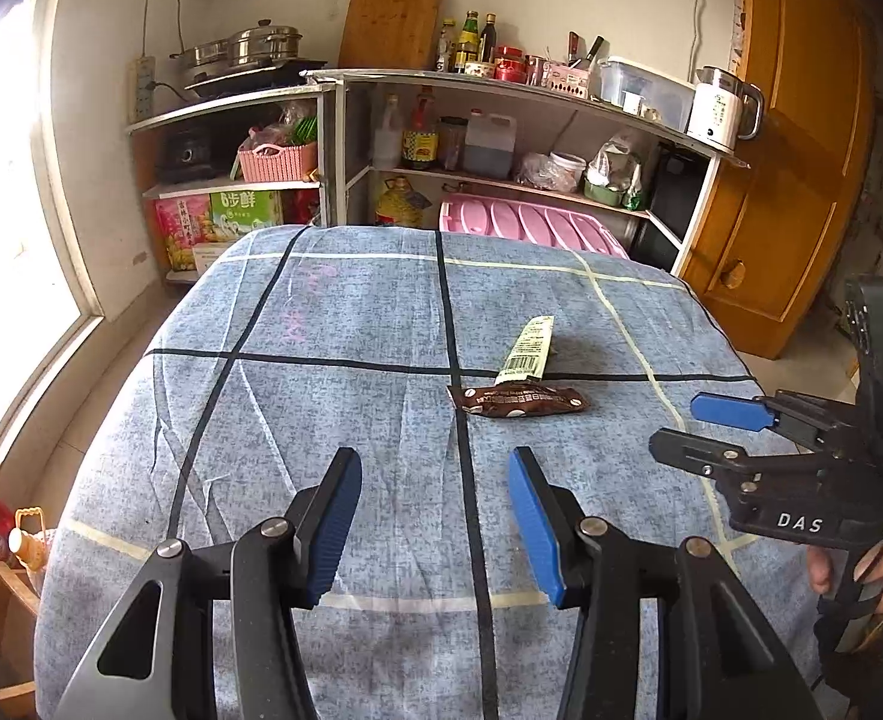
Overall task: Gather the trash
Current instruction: 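Grasp the brown chocolate wrapper with the right tool while the left tool grasps the pale green wrapper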
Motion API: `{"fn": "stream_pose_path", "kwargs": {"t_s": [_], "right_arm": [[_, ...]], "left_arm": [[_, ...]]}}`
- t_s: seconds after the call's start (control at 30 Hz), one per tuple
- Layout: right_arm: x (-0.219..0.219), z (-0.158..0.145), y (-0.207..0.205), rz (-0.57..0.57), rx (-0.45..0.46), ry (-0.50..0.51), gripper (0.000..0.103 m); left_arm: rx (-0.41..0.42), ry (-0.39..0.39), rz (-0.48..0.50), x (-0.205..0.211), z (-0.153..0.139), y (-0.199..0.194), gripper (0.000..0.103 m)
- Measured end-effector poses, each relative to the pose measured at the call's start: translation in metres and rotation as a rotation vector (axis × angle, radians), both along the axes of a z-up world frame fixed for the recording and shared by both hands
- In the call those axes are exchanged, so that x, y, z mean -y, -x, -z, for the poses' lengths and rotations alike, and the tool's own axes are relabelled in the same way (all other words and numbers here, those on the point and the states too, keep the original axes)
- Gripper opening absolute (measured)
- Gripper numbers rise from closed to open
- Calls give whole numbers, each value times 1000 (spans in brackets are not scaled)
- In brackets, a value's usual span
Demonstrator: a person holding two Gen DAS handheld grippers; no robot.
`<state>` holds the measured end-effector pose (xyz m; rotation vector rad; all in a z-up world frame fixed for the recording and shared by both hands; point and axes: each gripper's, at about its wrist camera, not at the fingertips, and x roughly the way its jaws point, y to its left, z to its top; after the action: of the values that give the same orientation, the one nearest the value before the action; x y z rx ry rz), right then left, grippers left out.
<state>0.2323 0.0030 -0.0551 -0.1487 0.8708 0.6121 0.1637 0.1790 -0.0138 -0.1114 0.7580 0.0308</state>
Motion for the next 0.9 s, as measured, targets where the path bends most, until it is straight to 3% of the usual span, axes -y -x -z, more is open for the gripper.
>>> {"fn": "stream_pose_path", "kwargs": {"t_s": [0.07, 0.17, 0.3, 0.5, 0.6, 0.77, 0.8, 0.87, 0.9], "right_arm": [[-12, 8, -11, -30, -20, -2, 61], [-27, 22, -26, -59, -39, 17, 61], [-40, 30, -40, -114, -59, 25, 61], [-65, 31, -52, -206, -18, 50, 61], [-74, 40, -52, -245, -2, 113, 61], [-66, 39, -55, -241, -16, 60, 60], [-65, 39, -55, -229, -13, 62, 57], [-64, 39, -54, -209, 17, 88, 36], [-64, 38, -53, -210, 22, 91, 33]], "left_arm": [[-2, -32, -9, -4, 2, -5, 50], [-17, 9, 0, -13, 6, -12, 50], [-23, -6, -20, -22, 11, -17, 50], [-47, 5, -31, -30, 21, -22, 50], [-59, 15, -29, -31, 25, -26, 50], [-69, 10, -27, -30, 28, -33, 50], [-69, 13, -25, -29, 28, -34, 50], [-69, 14, -26, -29, 28, -36, 50], [-70, 13, -24, -28, 29, -37, 50]]}}
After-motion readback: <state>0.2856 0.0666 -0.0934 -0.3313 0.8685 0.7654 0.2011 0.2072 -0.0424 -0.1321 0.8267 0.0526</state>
